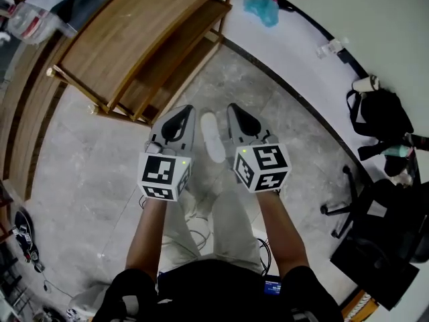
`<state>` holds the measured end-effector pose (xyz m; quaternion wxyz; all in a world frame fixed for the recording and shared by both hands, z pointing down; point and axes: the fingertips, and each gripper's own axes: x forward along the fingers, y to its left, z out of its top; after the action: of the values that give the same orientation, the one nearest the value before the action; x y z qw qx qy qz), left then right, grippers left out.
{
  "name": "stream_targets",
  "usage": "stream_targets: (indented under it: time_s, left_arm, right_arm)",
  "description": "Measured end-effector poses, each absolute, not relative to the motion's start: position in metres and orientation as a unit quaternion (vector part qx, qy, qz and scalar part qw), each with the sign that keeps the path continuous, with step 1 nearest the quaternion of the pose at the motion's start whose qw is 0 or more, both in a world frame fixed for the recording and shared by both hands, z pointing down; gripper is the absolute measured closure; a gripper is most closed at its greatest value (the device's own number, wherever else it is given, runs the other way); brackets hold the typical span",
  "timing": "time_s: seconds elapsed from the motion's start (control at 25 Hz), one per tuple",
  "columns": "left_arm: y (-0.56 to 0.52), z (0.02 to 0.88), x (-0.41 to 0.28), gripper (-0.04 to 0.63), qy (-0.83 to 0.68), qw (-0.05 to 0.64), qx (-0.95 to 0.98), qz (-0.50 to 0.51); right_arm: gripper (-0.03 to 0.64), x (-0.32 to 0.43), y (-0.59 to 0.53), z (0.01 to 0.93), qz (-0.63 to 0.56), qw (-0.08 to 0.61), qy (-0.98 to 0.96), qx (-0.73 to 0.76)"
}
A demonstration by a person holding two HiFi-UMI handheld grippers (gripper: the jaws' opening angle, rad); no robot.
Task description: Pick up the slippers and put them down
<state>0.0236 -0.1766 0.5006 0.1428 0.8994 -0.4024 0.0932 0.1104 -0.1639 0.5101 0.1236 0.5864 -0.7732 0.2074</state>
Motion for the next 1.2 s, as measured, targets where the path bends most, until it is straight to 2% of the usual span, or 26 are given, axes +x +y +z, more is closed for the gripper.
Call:
stream_targets:
  time_s: [0.64,1.2]
  left_arm:
    - [-0.155,0.258,0.019,0.589,-0.41,0.131,0.899,0.084]
    - [-0.117,0.14,0.001,0.589,-0.433,0.091,0.893,0.083]
  right_arm:
    - [0.618,0.108,-0.14,0.271,0.203,0.101,-0.783,0.579]
    - [0.618,0.088,-0.11,0.153,0.17,0.08,-0.812,0.553]
